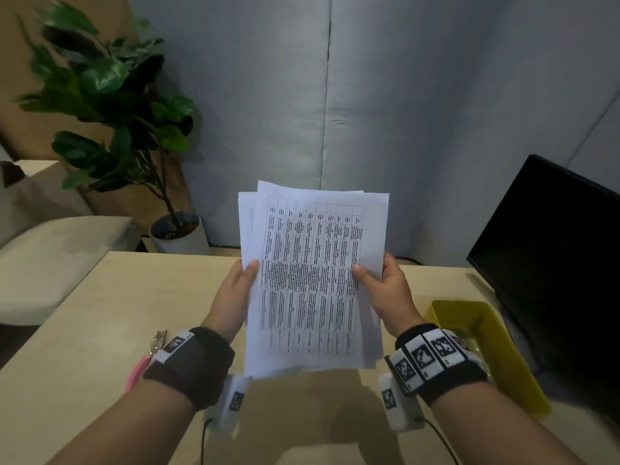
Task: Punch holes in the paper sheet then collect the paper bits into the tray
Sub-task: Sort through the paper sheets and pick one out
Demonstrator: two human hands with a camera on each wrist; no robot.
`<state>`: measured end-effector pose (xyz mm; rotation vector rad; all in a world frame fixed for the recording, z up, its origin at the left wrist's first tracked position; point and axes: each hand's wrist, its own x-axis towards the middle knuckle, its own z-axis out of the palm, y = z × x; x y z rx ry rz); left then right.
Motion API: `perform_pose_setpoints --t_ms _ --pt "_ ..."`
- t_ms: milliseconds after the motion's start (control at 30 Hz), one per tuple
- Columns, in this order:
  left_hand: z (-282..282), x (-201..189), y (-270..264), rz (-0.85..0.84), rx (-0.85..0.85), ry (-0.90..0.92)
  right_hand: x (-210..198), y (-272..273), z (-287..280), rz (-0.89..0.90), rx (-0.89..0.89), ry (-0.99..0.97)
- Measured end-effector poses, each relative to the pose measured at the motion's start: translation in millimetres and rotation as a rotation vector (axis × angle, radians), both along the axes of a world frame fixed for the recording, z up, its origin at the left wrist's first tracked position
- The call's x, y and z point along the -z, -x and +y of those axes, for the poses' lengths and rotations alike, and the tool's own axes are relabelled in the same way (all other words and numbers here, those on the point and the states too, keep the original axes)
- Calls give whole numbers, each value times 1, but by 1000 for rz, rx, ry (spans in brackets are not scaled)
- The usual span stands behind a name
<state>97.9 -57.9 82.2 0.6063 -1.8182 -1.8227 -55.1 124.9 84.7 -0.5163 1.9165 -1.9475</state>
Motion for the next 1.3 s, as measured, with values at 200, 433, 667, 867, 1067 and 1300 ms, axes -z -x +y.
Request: perform_pose_setpoints --t_ms 200,433,667,867,1067,1300 --pt "1 8 4 -10 -55 74 2 2 -3 28 47 -9" --pt "11 15 15 6 -86 57 14 -6 -13 82 72 -89" --pt "13 40 18 -78 -172 72 38 -27 -14 118 32 -162" --pt "23 62 12 -153 -224 81 68 -39 -7 70 51 -194" --pt "34 82 8 -163 -228 73 90 -48 1 14 33 -240" --pt "33 90 12 -176 -162 83 101 -41 -1 54 45 -286"
